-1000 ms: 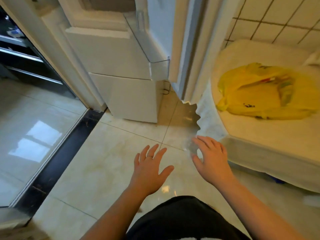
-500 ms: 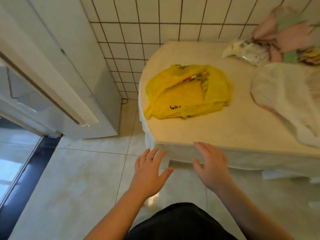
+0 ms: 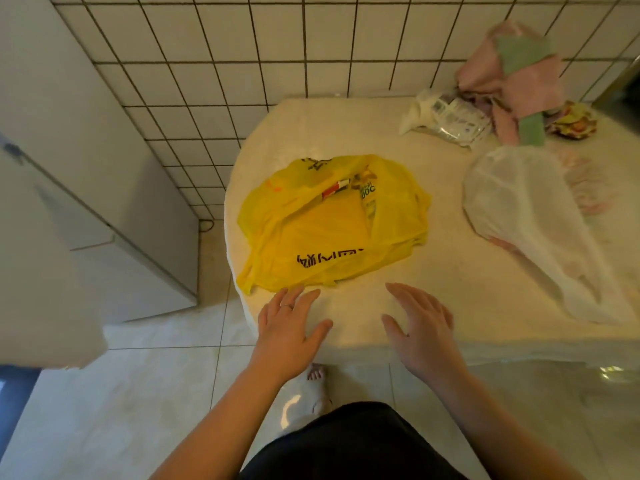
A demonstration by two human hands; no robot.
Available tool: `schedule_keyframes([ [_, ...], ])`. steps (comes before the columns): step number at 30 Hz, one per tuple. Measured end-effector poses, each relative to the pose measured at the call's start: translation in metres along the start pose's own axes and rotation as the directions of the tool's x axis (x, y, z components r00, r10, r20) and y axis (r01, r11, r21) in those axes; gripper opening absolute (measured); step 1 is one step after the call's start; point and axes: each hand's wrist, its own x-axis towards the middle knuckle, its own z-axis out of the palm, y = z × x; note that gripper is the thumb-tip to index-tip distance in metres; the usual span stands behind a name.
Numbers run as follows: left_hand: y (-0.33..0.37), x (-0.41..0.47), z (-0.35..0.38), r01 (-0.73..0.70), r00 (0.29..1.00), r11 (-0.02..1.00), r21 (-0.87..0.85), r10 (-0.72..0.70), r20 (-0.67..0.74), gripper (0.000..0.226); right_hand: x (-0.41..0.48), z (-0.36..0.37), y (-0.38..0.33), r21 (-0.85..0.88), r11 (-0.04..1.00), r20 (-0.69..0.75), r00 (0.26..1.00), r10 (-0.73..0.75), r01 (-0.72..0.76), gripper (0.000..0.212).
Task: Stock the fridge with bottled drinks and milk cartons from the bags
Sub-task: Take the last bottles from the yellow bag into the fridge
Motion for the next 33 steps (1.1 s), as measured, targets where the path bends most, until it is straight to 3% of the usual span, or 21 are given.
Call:
schedule_keyframes([
  [8, -0.016, 0.106, -0.051, -0.012, 0.995, 0.999, -0.036, 0.008, -0.104, 0.059, 0.104, -0.003, -0.031, 0.02, 0.999, -0.039, 0.998, -0.039, 0.04, 0.051],
  [16, -0.033, 0.198, -0.078, 0.1, 0.983, 0.995, -0.02, -0.102, -0.154, 0.063, 0.199, 0.003, -0.06, -0.035, 0.994, 0.064, 0.993, -0.102, 0.105, 0.055],
  [22, -0.053, 0.251, -0.081, 0.165, 0.982, 0.986, -0.002, -0.165, -0.096, 0.07, 0.287, 0.023, -0.073, -0.141, 0.967, 0.213, 0.961, -0.178, 0.21, 0.061],
  [27, -0.07, 0.272, -0.076, 0.193, 0.98, 0.981, 0.016, -0.192, -0.05, 0.074, 0.341, 0.052, -0.078, -0.265, 0.888, 0.35, 0.895, -0.275, 0.376, 0.08],
  [30, -0.076, 0.273, -0.07, 0.162, 0.987, 0.985, 0.063, -0.16, -0.035, 0.072, 0.359, 0.07, -0.074, -0.385, 0.809, 0.495, 0.839, -0.226, 0.445, 0.099],
  [33, -0.077, 0.271, -0.065, 0.15, 0.986, 0.982, 0.115, -0.14, -0.096, 0.059, 0.369, 0.082, -0.067, -0.401, 0.802, 0.512, 0.834, -0.205, 0.443, 0.094],
])
